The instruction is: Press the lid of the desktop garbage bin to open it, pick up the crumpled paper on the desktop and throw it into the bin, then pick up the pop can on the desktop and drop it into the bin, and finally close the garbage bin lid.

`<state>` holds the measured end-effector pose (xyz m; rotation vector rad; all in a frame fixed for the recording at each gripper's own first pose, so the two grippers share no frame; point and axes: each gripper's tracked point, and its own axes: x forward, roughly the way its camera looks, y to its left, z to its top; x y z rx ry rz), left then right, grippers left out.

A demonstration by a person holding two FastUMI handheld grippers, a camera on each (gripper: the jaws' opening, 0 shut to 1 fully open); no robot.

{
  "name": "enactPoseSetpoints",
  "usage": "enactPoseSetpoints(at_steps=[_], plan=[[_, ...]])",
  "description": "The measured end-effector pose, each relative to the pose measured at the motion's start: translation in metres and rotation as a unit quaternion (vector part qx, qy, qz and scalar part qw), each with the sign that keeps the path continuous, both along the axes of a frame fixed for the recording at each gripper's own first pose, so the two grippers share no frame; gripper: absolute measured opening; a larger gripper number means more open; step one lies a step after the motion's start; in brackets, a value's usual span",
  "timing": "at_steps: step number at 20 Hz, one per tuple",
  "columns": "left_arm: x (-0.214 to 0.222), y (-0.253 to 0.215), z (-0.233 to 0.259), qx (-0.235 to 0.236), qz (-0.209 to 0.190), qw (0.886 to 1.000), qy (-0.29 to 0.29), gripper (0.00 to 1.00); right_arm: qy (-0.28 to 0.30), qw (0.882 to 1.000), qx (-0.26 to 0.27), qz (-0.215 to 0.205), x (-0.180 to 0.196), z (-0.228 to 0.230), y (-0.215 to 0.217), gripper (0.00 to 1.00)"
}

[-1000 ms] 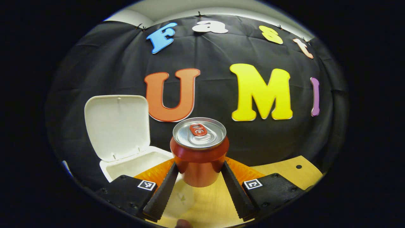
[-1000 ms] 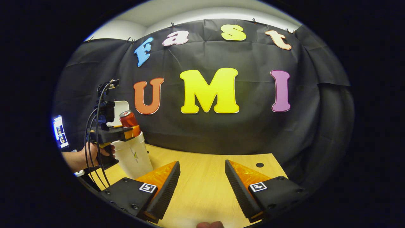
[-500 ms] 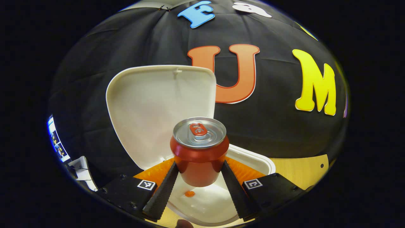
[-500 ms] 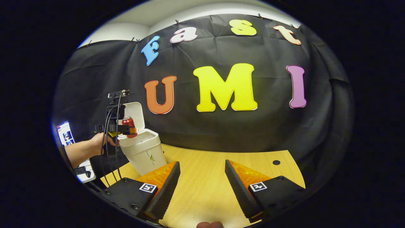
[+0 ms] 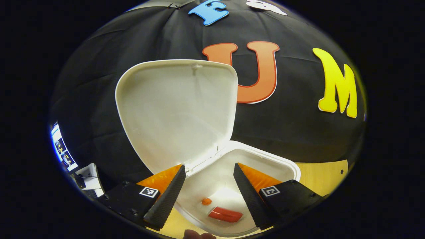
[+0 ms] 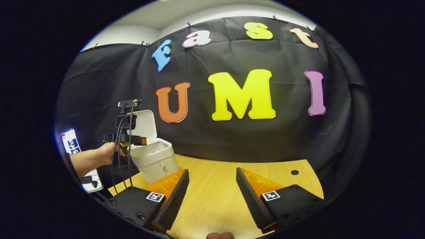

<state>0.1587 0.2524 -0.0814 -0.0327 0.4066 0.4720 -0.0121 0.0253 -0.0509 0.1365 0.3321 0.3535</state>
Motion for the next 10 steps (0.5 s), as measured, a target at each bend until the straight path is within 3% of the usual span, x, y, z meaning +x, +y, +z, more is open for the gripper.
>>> enactPoseSetpoints(at_steps=[10], plan=[[-0.046, -0.024, 0.101, 0.032, 0.057, 0.990, -0.123, 0.96, -0.007, 1.000, 0.005, 0.017, -0.003, 0.002, -0.007, 0.90]])
